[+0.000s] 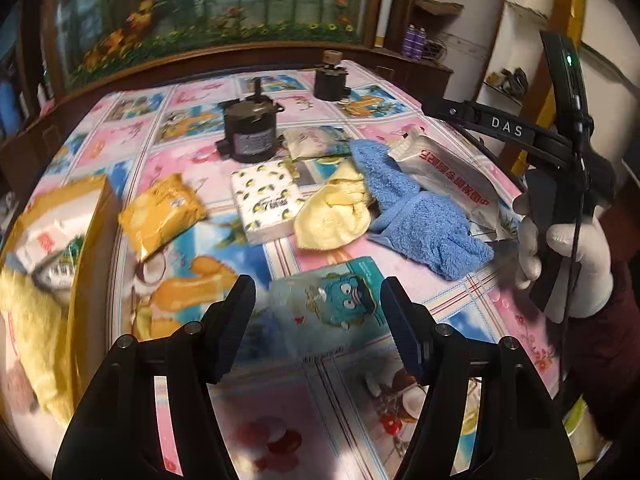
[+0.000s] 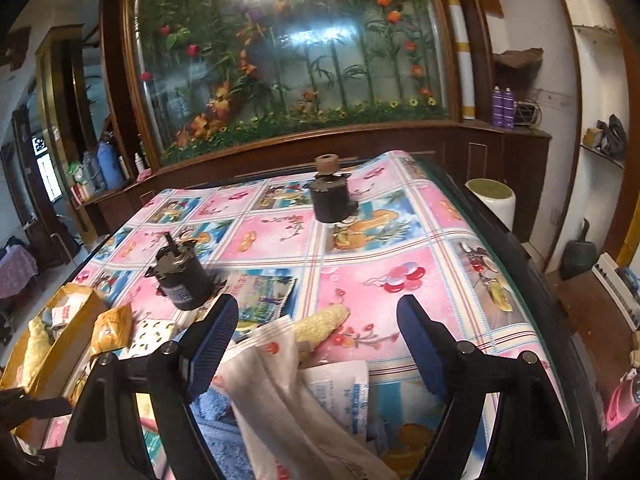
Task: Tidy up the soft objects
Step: 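Reach the right tool to the white bag beside the blue towel, then grasp the teal cartoon snack packet with left tool while right tool grasps white bag, then carry packet and white bag into the foam box and open both tools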
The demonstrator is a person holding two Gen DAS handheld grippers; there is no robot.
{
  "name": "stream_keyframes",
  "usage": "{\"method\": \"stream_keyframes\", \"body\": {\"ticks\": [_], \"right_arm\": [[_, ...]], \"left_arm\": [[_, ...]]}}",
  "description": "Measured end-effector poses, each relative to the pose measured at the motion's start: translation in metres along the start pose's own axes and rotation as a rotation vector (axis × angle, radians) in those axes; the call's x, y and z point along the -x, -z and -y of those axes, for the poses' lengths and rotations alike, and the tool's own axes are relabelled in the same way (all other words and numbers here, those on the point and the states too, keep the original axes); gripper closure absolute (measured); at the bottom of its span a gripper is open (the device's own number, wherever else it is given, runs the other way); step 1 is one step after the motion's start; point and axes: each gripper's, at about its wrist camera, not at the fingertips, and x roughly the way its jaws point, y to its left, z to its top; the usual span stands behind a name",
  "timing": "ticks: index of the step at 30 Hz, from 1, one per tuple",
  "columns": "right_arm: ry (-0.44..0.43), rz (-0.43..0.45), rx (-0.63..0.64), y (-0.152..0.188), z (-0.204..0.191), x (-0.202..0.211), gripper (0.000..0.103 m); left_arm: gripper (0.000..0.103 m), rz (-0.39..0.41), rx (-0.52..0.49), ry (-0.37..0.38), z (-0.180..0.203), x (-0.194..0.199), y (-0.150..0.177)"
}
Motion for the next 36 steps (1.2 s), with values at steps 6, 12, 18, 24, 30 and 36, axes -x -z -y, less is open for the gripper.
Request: {"method": "stream_keyframes", "body": {"ticks": [6, 12, 18, 24, 30, 36], "right_arm": [[-0.011, -0.027, -0.086, -0.002, 0.018, -0.004, 0.021], [0.003, -0.041, -0.141, -0.001, 0.029, -0.005, 0.021], [0.004, -0.039, -0.130, 0.000, 0.030, -0.003, 0.021], [0.022, -0.040, -0.140, 0.000, 0.034, -0.003, 0.021], [0.027, -0.038, -0.129, 0.001, 0.032, -0.003, 0.021], [0.023, -0.020, -0.111, 0.001, 0.029, 0.000, 0.021]], "left_arm": [[0.036, -0.145, -0.107, 0.171, 0.004, -0.043, -0.012], [0.035, -0.187, -0.097, 0.328, 0.015, -0.023, 0.000], [0.034, -0.125, -0.205, 0.170, 0.027, -0.014, 0.002], [0.031, -0.194, -0.307, 0.214, 0.054, -0.036, 0.017], [0.038, -0.172, -0.270, 0.145, 0.059, -0.042, 0.021], [0.059, -0.112, -0.022, 0.152, 0.016, -0.017, 0.025]]}}
